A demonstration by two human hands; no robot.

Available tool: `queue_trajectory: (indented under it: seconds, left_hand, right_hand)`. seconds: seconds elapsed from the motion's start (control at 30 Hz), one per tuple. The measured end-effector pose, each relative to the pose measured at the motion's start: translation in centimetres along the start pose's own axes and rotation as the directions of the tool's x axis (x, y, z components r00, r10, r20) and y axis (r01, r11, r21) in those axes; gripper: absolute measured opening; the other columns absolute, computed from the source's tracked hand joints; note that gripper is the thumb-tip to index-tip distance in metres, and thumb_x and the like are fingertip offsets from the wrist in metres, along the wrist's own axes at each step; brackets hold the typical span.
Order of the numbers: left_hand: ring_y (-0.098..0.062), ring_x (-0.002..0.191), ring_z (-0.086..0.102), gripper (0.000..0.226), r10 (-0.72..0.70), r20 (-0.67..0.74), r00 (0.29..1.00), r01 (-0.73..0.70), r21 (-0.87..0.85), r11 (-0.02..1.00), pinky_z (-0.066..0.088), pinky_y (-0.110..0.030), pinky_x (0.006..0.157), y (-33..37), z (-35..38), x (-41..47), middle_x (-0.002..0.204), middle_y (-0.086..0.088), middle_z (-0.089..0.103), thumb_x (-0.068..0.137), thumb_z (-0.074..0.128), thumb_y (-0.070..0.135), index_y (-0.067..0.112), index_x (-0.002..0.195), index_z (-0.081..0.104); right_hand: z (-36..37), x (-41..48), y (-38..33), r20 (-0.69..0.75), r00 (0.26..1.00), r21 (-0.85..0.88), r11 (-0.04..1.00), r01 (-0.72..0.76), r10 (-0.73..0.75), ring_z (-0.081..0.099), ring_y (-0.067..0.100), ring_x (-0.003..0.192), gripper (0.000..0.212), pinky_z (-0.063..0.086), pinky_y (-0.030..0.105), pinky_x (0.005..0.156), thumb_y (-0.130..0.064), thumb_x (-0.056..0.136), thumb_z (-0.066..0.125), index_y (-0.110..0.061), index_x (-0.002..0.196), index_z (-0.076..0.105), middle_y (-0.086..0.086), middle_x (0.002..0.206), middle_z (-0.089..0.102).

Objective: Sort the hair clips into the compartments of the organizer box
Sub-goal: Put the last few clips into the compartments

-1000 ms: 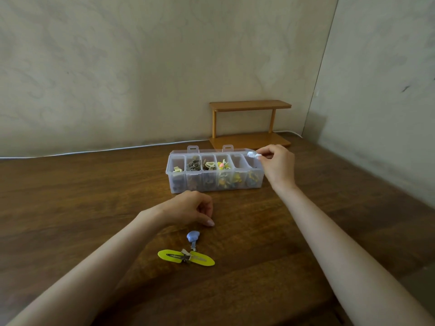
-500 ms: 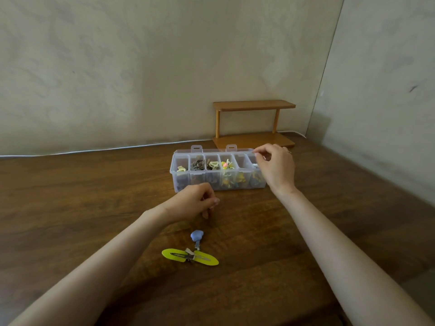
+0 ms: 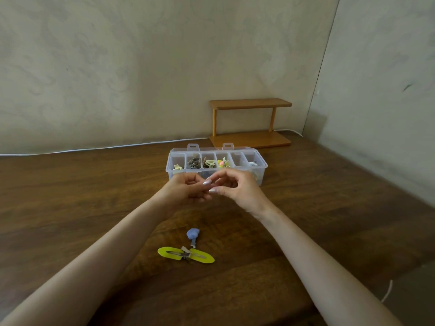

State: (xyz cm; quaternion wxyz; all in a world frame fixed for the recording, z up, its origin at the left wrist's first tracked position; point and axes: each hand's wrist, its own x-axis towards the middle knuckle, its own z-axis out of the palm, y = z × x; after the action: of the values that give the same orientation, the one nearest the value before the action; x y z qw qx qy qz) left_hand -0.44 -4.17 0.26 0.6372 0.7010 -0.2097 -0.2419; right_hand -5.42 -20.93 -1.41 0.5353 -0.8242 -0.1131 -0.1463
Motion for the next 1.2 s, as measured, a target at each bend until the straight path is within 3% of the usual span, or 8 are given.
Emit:
queue_trajectory:
  seconds: [0.17, 0.43, 0.57, 0.7, 0.8, 0.87, 1.0, 1.2]
  left_hand:
    - [-0.012, 0.073, 0.069, 0.014, -0.016, 0.075, 0.997, 0.024, -0.119, 0.993, 0.057, -0.019, 0.065, 0.4, 0.0, -0.4, 0.08, -0.01, 0.069, 0.087, 0.051, -0.003, -0.001, 0.096, 0.061]
    - [-0.011, 0.067, 0.068, 0.012, 0.033, 0.025, 0.999, -0.032, -0.041, 0.999, 0.057, -0.02, 0.062, 0.5, 0.1, -0.4, 0.076, -0.01, 0.069, 0.084, 0.055, -0.003, -0.001, 0.095, 0.059]
    - [-0.005, 0.062, 0.065, 0.01, 0.101, -0.045, 0.994, -0.092, 0.181, 0.979, 0.055, -0.016, 0.06, 0.4, 0.2, -0.3, 0.076, -0.007, 0.066, 0.084, 0.06, 0.009, 0.003, 0.092, 0.061]
    - [0.001, 0.058, 0.06, 0.011, 0.136, -0.028, 0.99, -0.109, 0.452, 0.885, 0.049, -0.011, 0.056, 0.7, -0.1, -0.3, 0.073, -0.001, 0.064, 0.085, 0.062, 0.017, 0.007, 0.087, 0.062]
    - [-0.003, 0.058, 0.058, 0.012, 0.085, 0.014, 0.996, -0.077, 0.599, 0.797, 0.047, -0.014, 0.057, 1.1, -0.6, -0.3, 0.07, 0.001, 0.062, 0.085, 0.062, 0.023, 0.011, 0.083, 0.061]
    - [-0.006, 0.059, 0.058, 0.016, 0.009, 0.048, 0.999, -0.039, 0.68, 0.732, 0.047, -0.016, 0.058, 1.3, -0.9, -0.4, 0.068, 0.001, 0.063, 0.085, 0.062, 0.026, 0.011, 0.082, 0.059]
    - [-0.006, 0.056, 0.061, 0.024, -0.208, 0.118, 0.971, 0.047, 0.757, 0.652, 0.044, -0.014, 0.053, 1.4, -1.3, -0.6, 0.067, 0.002, 0.066, 0.086, 0.061, 0.032, 0.009, 0.091, 0.058]
    - [-0.005, 0.056, 0.061, 0.023, -0.292, 0.169, 0.941, 0.071, 0.748, 0.66, 0.044, -0.013, 0.053, 1.2, -1.3, -0.8, 0.069, 0.002, 0.067, 0.085, 0.063, 0.031, 0.01, 0.09, 0.056]
  right_hand:
    - [-0.4, -0.1, 0.1, -0.085, 0.996, -0.032, 0.999, -0.002, -0.001, 0.064, 0.01, 0.086, 0.012, 0.052, 0.022, 0.075, -0.007, 0.082, 0.069, -0.017, 0.088, 0.068, -0.001, 0.089, 0.068]
    - [-0.5, 0.0, 0.2, -0.077, 0.997, -0.033, 0.999, 0.026, -0.029, 0.063, 0.013, 0.086, 0.009, 0.052, 0.026, 0.077, -0.01, 0.081, 0.071, -0.018, 0.084, 0.069, 0.0, 0.086, 0.068]
    - [-1.0, 0.0, 0.0, -0.117, 0.993, 0.006, 1.0, -0.017, 0.018, 0.062, 0.013, 0.084, 0.002, 0.052, 0.024, 0.075, -0.017, 0.083, 0.07, -0.017, 0.084, 0.069, -0.001, 0.084, 0.066]
    - [-3.9, 0.6, 0.5, -0.439, 0.893, 0.029, 0.995, -0.097, 0.1, 0.061, 0.011, 0.08, 0.003, 0.048, 0.019, 0.069, -0.018, 0.085, 0.067, -0.015, 0.085, 0.067, -0.002, 0.083, 0.066]
    - [-6.3, 1.5, 1.6, -0.628, 0.769, -0.06, 0.977, -0.206, 0.123, 0.061, 0.011, 0.08, 0.005, 0.042, 0.017, 0.062, -0.022, 0.084, 0.069, -0.017, 0.083, 0.07, -0.003, 0.082, 0.068]
    - [-7.3, 2.4, 2.3, -0.665, 0.74, -0.195, 0.933, -0.304, 0.103, 0.06, 0.014, 0.088, 0.008, 0.039, 0.021, 0.062, -0.025, 0.085, 0.067, -0.019, 0.085, 0.072, -0.003, 0.089, 0.068]
    - [-7.9, 3.9, 2.8, -0.641, 0.763, -0.374, 0.836, -0.402, 0.08, 0.052, 0.024, 0.104, 0.013, 0.035, 0.027, 0.072, -0.026, 0.087, 0.064, -0.02, 0.092, 0.074, 0.004, 0.105, 0.062]
    - [-7.8, 4.8, 3.3, -0.598, 0.797, -0.441, 0.794, -0.419, 0.088, 0.051, 0.028, 0.108, 0.015, 0.037, 0.029, 0.076, -0.025, 0.089, 0.062, -0.019, 0.096, 0.073, 0.007, 0.109, 0.06]
